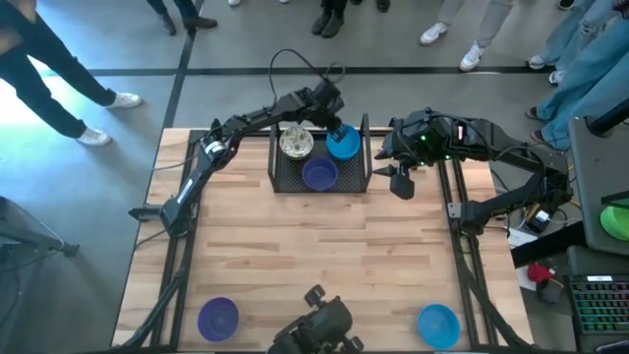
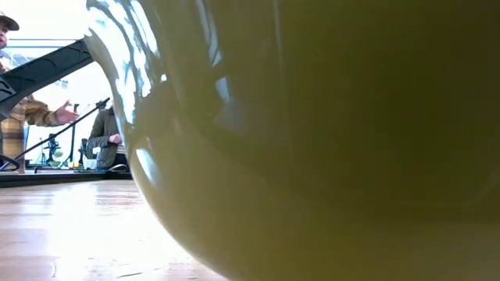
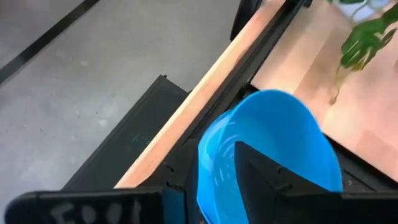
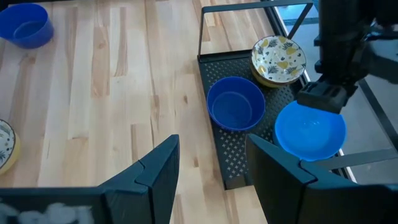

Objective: Pick & Place Mini bowls
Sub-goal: Stack the top blue bowl on top of the blue bowl on the shelf

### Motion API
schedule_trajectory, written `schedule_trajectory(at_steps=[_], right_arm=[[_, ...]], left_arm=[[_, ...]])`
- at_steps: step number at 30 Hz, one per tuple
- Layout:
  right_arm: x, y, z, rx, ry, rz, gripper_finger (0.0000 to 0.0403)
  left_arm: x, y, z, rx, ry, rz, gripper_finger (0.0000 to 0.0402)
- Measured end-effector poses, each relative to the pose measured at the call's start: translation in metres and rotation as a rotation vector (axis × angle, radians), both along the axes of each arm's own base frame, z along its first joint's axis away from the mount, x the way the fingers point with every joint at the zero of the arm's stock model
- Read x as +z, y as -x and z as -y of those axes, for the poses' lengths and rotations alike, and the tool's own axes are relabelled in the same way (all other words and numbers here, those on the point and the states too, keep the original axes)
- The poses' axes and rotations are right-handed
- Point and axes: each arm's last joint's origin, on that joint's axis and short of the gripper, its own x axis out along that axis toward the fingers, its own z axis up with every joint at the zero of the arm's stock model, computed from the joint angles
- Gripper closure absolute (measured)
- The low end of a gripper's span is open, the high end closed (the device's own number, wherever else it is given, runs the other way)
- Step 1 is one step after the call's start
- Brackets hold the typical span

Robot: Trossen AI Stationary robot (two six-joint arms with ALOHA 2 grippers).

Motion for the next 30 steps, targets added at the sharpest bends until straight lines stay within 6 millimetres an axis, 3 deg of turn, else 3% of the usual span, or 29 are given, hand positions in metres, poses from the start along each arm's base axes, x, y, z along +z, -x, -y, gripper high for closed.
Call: schedule_trajectory(at_steps=[11, 22, 30], right_arm=[[0.000, 0.000, 0.000, 0.000, 0.000, -0.001, 0.0225], [0.000, 0.000, 0.000, 0.002, 0.002, -0.001, 0.0225], [0.000, 0.000, 0.000, 0.000, 0.000, 0.000, 0.0225]], left_arm=[[-0.025, 0.001, 0.000, 0.031, 0.008, -0.027, 0.0306], [0.005, 0.002, 0.000, 0.014, -0.059, 0.025, 0.0306], [-0.005, 0.003, 0.000, 0.024, -0.059, 0.003, 0.0306]])
